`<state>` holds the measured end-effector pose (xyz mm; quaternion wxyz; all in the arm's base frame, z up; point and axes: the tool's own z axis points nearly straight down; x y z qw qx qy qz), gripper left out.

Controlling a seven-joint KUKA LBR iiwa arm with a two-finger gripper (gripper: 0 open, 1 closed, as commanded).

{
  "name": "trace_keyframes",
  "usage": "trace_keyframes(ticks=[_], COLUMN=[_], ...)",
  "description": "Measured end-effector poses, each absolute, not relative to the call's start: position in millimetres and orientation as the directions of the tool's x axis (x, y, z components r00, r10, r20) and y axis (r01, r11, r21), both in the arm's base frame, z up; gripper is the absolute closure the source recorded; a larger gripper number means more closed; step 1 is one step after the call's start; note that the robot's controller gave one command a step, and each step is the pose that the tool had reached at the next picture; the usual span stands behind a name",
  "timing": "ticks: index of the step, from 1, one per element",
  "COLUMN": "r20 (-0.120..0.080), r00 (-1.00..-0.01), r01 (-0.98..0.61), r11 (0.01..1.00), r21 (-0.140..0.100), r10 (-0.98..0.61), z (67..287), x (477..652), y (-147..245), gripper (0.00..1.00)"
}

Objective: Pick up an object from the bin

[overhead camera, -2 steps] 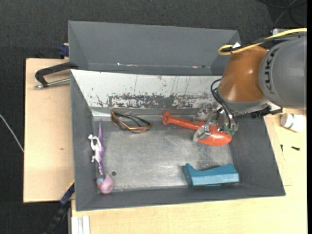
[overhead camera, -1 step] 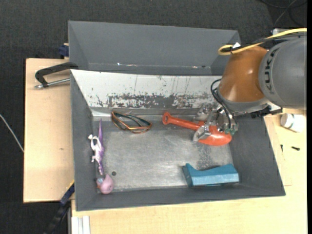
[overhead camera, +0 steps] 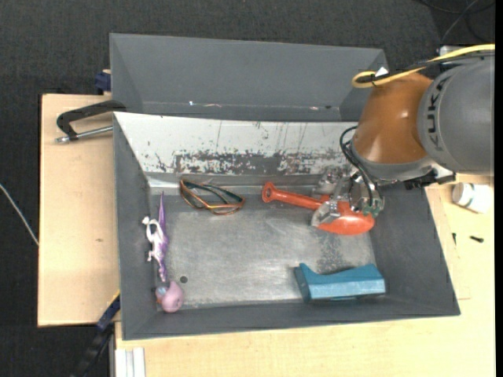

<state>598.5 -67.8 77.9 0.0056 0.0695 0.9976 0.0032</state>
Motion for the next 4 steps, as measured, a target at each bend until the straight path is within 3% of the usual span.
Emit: trace_keyframes(ticks=[2,4], r20=[0.003,-0.006], r00=[-0.990,-0.990], r01=[0.138,0.138], r11=[0.990,0.990], r21=[0.002,0.002], r10=[0.138,0.138], z=[107,142], x=[595.2,597.7], y=[-69,-69], gripper=[1.00,1.00])
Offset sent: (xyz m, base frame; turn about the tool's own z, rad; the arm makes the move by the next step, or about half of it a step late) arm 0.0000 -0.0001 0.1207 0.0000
